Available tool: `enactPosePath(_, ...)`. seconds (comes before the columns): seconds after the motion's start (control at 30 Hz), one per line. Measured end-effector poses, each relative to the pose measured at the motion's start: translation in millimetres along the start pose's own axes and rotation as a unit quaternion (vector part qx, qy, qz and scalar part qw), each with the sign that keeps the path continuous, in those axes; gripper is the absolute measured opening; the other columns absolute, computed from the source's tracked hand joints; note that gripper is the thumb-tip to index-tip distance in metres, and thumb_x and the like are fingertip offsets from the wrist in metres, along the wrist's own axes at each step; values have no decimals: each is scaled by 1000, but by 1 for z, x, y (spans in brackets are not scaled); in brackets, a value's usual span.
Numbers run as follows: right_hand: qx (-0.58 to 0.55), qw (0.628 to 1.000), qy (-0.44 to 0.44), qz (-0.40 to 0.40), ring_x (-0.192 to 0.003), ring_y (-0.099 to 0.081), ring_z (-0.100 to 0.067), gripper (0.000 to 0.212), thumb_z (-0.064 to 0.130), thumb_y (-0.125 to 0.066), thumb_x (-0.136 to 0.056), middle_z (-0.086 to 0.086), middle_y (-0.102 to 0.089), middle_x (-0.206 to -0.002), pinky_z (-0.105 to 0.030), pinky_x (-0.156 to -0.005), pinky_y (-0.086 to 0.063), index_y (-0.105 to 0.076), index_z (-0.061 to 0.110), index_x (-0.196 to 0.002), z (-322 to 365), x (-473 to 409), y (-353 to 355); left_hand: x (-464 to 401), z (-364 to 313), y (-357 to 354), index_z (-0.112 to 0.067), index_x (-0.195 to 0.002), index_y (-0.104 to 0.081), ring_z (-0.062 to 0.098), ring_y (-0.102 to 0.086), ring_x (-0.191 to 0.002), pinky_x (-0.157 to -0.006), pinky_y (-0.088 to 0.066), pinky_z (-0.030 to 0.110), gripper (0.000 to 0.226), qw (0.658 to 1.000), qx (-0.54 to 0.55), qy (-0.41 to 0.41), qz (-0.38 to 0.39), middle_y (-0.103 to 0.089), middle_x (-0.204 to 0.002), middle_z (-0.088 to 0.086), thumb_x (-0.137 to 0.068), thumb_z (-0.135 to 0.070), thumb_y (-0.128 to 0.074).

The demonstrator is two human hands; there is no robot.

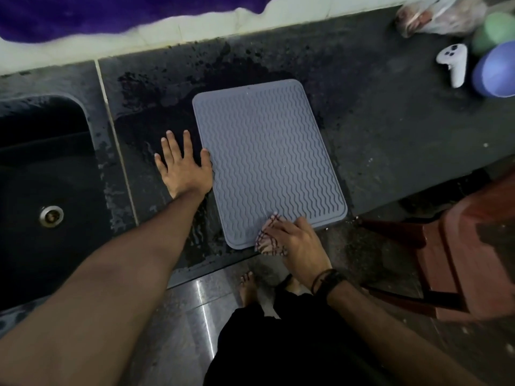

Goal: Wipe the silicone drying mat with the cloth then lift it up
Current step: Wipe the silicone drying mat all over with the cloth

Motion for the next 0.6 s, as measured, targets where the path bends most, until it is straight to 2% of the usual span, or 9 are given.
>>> enactPosePath(0.07, -10, 1000, -9, 14, -97, -51, -28, 47, -2, -59, -76, 0, -65, -119, -41, -83, -49, -68, 19, -117, -1, 2, 4, -1, 0, -1, -31, -163, -6, 23, 8, -157, -125, 4, 50, 69, 1000, -1, -1, -2, 6, -171, 5, -101, -60, -17)
enactPosePath(0.2, -30, 998, -30, -38, -103, -51, -28, 50, -3, -65, -76, -1, -63, -125, -39, -86, -48, -64, 18, -121, -5, -31, 18, 0, 0, -2, -30, -163, -7, 23, 7, -157, -125, 4, 50, 70, 1000, -6, -1, -7, 5, -171, 6, -101, -60, -16)
enactPosePath(0.33, -13, 999, -31, -10, -111, -47, -30, 50, 3, -66, -78, -2, -59, -129, -42, -92, -46, -60, 16, -126, -1, -65, 9, -2, 0, 0, -30, -163, -6, 23, 6, -157, -126, 4, 50, 70, 1000, -15, 4, -10, 4, -171, 6, -101, -61, -15)
enactPosePath(0.47, -11, 999, -11, -34, -99, -52, -32, 53, -6, -71, -69, -5, -64, -120, -42, -82, -50, -65, 12, -119, -8, -35, -1, -2, 0, -3, -31, -163, -6, 23, 6, -157, -125, 3, 50, 70, 1000, -22, 3, -11, 4, -171, 6, -100, -62, -15)
enactPosePath(0.6, -8, 1000, 6, -29, -94, -51, -26, 51, -6, -65, -73, 1, -64, -121, -39, -80, -50, -65, 17, -118, -17, 3, -5, 0, -1, -1, -31, -163, -6, 22, 6, -157, -126, 4, 49, 70, 1000, -26, 7, -11, 5, -171, 5, -101, -62, -15)
Point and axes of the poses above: each hand's wrist, its own x-axis away from the middle knuckle, its own y-axis out of the back of the hand, z = x × y, the point moved 6 cm from there along -x, towards the middle knuckle
